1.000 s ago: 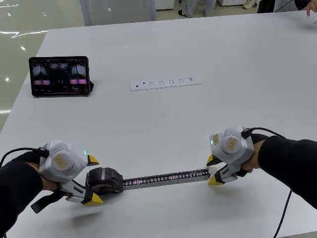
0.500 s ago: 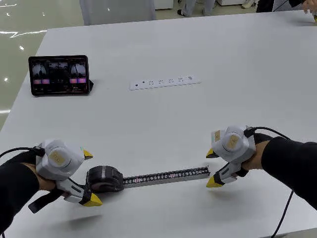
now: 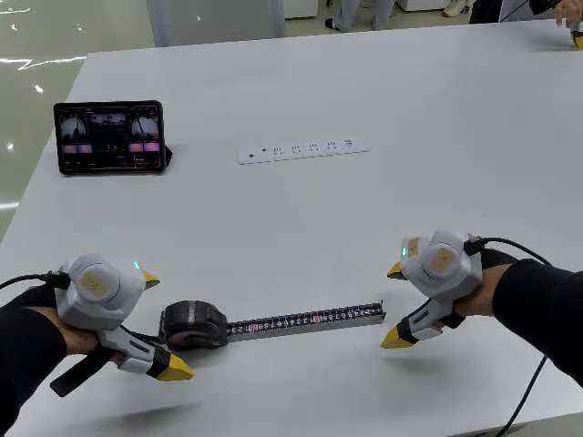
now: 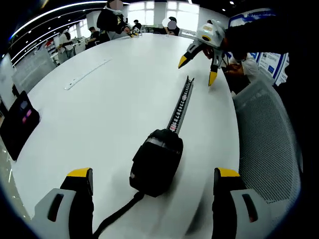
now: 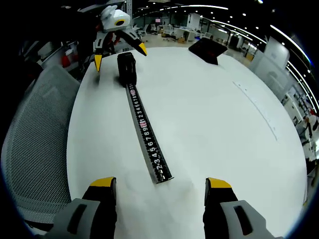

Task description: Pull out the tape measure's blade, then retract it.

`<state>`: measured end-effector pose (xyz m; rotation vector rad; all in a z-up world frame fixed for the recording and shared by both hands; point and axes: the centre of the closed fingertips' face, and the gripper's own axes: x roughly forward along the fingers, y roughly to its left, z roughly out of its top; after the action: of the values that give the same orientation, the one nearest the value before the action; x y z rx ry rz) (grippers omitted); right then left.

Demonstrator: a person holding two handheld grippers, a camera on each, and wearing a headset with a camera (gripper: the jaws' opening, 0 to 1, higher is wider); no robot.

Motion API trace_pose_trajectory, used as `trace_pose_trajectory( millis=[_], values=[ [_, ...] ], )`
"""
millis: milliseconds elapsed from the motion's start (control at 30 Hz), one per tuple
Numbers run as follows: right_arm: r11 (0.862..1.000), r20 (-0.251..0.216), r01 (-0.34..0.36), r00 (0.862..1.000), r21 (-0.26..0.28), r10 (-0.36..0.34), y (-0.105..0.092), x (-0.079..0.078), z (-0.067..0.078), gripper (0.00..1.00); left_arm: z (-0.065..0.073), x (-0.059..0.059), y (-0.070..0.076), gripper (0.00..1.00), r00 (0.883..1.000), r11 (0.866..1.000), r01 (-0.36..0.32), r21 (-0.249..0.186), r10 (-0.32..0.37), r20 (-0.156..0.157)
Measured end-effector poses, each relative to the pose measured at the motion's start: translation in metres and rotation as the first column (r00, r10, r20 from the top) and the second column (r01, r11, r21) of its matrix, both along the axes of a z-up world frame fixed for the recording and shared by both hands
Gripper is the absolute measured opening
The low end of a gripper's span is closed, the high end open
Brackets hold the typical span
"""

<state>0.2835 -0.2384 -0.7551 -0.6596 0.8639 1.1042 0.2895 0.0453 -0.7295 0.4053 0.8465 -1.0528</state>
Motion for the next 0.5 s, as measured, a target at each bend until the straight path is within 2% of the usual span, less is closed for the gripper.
trace_pose_trajectory(
  millis=[33, 100, 167, 267, 300, 333, 367, 433, 500],
  values=[
    [1.0, 0.003, 0.01, 1.0, 0.009, -0.01, 0.0, 0.0, 0.001, 0.72, 0.005, 0.004, 0.0, 0.99, 0.999, 1.0, -0.022, -0.019, 0.023, 0.034],
    [0.999, 0.004, 0.031, 0.999, 0.015, -0.031, -0.001, 0.001, 0.002, 0.74, 0.007, 0.005, 0.004, 0.99, 0.997, 0.998, -0.056, -0.026, 0.057, 0.048],
    [0.998, 0.006, 0.054, 0.998, 0.027, -0.055, -0.003, 0.002, 0.005, 0.77, 0.011, 0.009, 0.007, 0.99, 0.991, 0.993, -0.103, -0.06, 0.107, 0.077],
    [0.995, 0.014, 0.084, 0.996, 0.049, -0.085, -0.004, 0.003, 0.011, 0.81, 0.012, 0.01, 0.013, 0.99, 0.98, 0.977, -0.182, -0.108, 0.189, 0.068],
    [0.994, 0.016, 0.094, 0.995, 0.061, -0.096, -0.004, 0.003, 0.012, 0.82, 0.01, 0.009, 0.017, 0.99, 0.974, 0.97, -0.214, -0.114, 0.221, 0.05],
    [0.993, 0.018, 0.102, 0.995, 0.064, -0.103, -0.005, 0.003, 0.012, 0.82, 0.01, 0.009, 0.021, 0.99, 0.97, 0.967, -0.23, -0.11, 0.237, 0.051],
    [0.991, 0.022, 0.11, 0.994, 0.071, -0.112, -0.007, 0.003, 0.013, 0.83, 0.012, 0.011, 0.024, 0.99, 0.965, 0.963, -0.241, -0.123, 0.251, 0.072],
    [0.989, 0.022, 0.122, 0.992, 0.079, -0.124, -0.008, 0.0, 0.014, 0.85, 0.016, 0.009, 0.025, 0.99, 0.954, 0.946, -0.282, -0.159, 0.294, 0.056],
    [0.987, 0.024, 0.134, 0.99, 0.088, -0.137, -0.01, -0.002, 0.014, 0.86, 0.017, 0.007, 0.03, 0.99, 0.95, 0.942, -0.294, -0.162, 0.307, 0.061]
  ],
)
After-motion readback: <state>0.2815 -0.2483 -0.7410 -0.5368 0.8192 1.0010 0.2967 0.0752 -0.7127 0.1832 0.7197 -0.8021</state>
